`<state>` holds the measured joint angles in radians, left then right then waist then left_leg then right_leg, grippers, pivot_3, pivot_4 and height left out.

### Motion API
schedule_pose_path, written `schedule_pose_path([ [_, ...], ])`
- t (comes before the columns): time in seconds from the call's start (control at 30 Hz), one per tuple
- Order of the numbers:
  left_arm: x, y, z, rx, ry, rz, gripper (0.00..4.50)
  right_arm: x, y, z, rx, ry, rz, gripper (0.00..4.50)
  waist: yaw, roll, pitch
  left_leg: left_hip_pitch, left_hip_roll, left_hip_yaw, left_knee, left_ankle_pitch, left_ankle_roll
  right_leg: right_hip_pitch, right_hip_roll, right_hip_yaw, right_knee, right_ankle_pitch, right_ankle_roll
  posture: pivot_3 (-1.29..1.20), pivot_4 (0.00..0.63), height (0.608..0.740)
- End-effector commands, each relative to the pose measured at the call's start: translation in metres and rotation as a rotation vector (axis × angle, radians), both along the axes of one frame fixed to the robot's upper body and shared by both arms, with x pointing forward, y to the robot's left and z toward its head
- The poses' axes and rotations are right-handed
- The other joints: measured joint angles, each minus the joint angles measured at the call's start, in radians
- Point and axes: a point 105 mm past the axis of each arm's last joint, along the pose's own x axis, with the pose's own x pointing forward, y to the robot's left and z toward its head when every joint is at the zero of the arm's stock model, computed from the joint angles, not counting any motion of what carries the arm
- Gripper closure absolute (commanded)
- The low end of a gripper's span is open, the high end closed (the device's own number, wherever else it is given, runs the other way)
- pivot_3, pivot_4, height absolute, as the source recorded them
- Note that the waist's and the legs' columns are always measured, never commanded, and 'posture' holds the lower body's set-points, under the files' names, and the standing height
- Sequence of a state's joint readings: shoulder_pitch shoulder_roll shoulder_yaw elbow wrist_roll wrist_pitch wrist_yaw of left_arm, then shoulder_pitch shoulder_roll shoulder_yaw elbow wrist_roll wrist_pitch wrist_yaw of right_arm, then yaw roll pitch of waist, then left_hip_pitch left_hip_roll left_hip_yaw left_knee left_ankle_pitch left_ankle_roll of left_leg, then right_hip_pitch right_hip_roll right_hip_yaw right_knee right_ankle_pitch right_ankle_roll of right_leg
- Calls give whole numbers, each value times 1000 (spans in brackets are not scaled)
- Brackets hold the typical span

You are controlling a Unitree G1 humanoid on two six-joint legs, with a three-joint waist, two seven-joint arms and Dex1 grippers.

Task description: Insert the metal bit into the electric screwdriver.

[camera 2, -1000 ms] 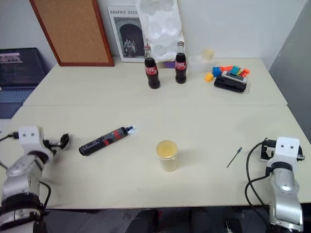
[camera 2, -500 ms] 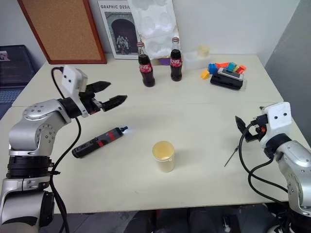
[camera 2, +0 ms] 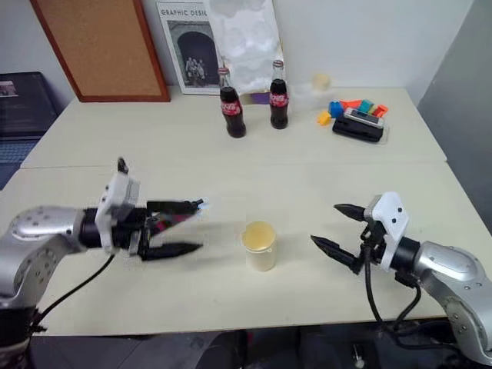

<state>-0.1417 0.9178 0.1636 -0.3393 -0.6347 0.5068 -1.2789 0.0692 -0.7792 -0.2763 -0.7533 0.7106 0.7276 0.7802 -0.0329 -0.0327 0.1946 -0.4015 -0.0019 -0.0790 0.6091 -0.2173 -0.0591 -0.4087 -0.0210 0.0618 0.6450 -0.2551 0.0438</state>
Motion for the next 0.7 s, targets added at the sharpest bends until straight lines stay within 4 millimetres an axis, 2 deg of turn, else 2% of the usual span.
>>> schedule_pose_path([
  [0.03, -7, -12, 8, -23, -94, -66, 42, -12, 11, 10, -6, -50, 73, 0, 7, -1, 1, 0, 0, 0, 0, 0, 0, 0, 0, -1, 0, 0, 0, 0, 150, 740],
  [0.1, -9, -17, 1, -28, -114, -87, 42, -10, 13, 12, 19, -50, 60, 0, 7, -1, 1, 0, -1, 0, 0, 0, 0, 1, 0, 0, 0, 0, 0, 0, 150, 740],
  [0.23, -3, -33, -13, -55, -165, -106, 42, -31, 22, 14, 19, -27, 133, 0, 7, -1, 1, 1, -2, 1, 2, 0, 0, 2, -1, 1, 0, 0, 0, 0, 150, 740],
  [0.3, -1, -34, -15, -53, -178, -115, 42, -33, 22, 15, 21, -22, 130, 0, 7, -2, 1, 1, -2, 0, 2, 0, 0, 2, 0, 0, 0, 1, 1, 0, 150, 740],
  [0.47, 15, -60, -33, -103, -197, -134, 42, -40, 24, 20, 33, -24, 100, 0, 7, -1, 0, 1, -3, 0, 2, 0, 0, 2, 1, 0, 1, 3, 5, 0, 150, 740],
  [0.7, 19, -75, -46, -112, -200, -181, 42, -46, 18, 17, 5, -12, 66, 0, 4, -2, 0, 1, -2, 0, 3, 0, 0, 3, 1, 0, 1, 4, 6, 0, 150, 740],
])
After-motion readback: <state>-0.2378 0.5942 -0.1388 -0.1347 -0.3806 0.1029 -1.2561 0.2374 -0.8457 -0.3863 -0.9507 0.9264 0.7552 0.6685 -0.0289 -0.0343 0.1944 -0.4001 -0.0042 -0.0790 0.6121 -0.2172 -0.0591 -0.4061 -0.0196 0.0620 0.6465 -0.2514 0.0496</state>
